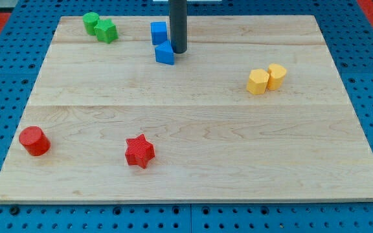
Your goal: Push the blue cube into the blue triangle
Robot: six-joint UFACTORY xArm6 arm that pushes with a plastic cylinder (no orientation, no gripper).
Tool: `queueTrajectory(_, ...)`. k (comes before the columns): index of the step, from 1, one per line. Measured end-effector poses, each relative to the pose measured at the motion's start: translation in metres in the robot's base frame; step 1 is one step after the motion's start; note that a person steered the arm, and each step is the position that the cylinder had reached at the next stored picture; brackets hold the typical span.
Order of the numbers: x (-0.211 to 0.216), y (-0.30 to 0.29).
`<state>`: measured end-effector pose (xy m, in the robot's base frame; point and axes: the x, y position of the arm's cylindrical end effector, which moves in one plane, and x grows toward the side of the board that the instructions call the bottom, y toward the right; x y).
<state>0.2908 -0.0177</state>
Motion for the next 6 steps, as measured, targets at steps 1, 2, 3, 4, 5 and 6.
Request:
queueTrajectory(1,-0.049,0.002)
queueTrajectory(2,-0.094,0.002)
queueTrajectory(3,-0.094,-0.036)
queueTrajectory(4,-0.075,-0.054)
queueTrajectory(5,-0.059,-0.059)
queueTrajectory(6,-0.022,-0.055)
